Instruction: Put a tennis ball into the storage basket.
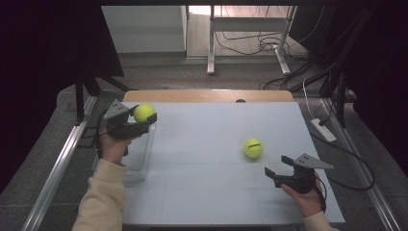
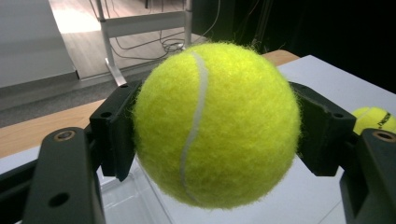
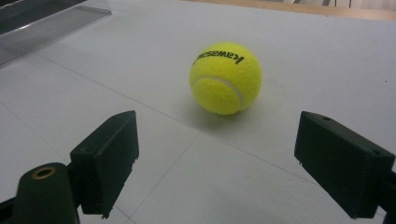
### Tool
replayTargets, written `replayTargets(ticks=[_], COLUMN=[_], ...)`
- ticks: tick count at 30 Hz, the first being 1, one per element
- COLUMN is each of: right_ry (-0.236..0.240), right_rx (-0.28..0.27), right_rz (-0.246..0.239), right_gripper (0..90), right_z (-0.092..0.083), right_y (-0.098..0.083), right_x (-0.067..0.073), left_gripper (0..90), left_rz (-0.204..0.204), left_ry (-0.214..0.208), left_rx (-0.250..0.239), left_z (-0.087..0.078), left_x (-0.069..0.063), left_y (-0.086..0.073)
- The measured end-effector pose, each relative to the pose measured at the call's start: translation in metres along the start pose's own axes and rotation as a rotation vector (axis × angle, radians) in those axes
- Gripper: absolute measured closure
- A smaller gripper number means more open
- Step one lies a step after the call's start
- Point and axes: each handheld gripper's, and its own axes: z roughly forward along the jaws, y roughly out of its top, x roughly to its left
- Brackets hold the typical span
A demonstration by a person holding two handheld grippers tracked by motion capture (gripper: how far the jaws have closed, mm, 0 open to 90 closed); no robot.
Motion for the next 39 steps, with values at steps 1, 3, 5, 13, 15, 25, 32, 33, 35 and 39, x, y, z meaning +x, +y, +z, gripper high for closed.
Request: replayTargets(ticks=[1, 3, 5, 13, 15, 25, 32, 33, 35, 39], right_ry=[0.0, 0.0, -0.001, -0.001, -0.001, -0.002, -0.005, -0.005, -0.006, -0.005], right_rx=[0.0, 0.0, 0.0, 0.001, 0.002, 0.003, 0.006, 0.006, 0.006, 0.006], right_rz=[0.0, 0.001, -0.001, 0.001, 0.002, 0.001, -0.001, -0.001, -0.001, 0.0], right_gripper=[14.0, 14.0, 14.0, 14.0, 14.0, 14.0, 14.0, 14.0, 14.0, 14.0], right_z=[0.0, 0.0, 0.0, 0.0, 0.0, 0.001, 0.001, 0.001, 0.001, 0.001], right_y=[0.0, 0.0, 0.0, 0.0, 0.0, 0.0, -0.001, -0.001, -0.001, -0.001], right_x=[0.0, 0.0, 0.0, 0.0, -0.001, -0.001, -0.001, -0.001, -0.001, -0.001], left_gripper=[26.1, 26.2, 26.2, 26.2, 26.1, 26.2, 26.2, 26.2, 26.1, 26.2], left_rz=[0.0, 0.0, 0.0, -0.008, -0.006, -0.006, -0.014, -0.015, -0.011, -0.007], left_ry=[0.006, 0.013, 0.02, 0.037, 0.046, 0.085, 0.104, 0.108, 0.116, 0.135], left_rx=[0.004, 0.008, 0.015, 0.028, 0.035, 0.056, 0.069, 0.072, 0.075, 0.084], left_z=[0.001, 0.002, 0.003, 0.006, 0.007, 0.008, 0.008, 0.008, 0.008, 0.007], left_x=[0.001, 0.003, 0.005, 0.012, 0.014, 0.023, 0.032, 0.033, 0.035, 0.039], left_y=[0.0, 0.001, 0.001, 0.003, 0.004, 0.006, 0.009, 0.009, 0.011, 0.013])
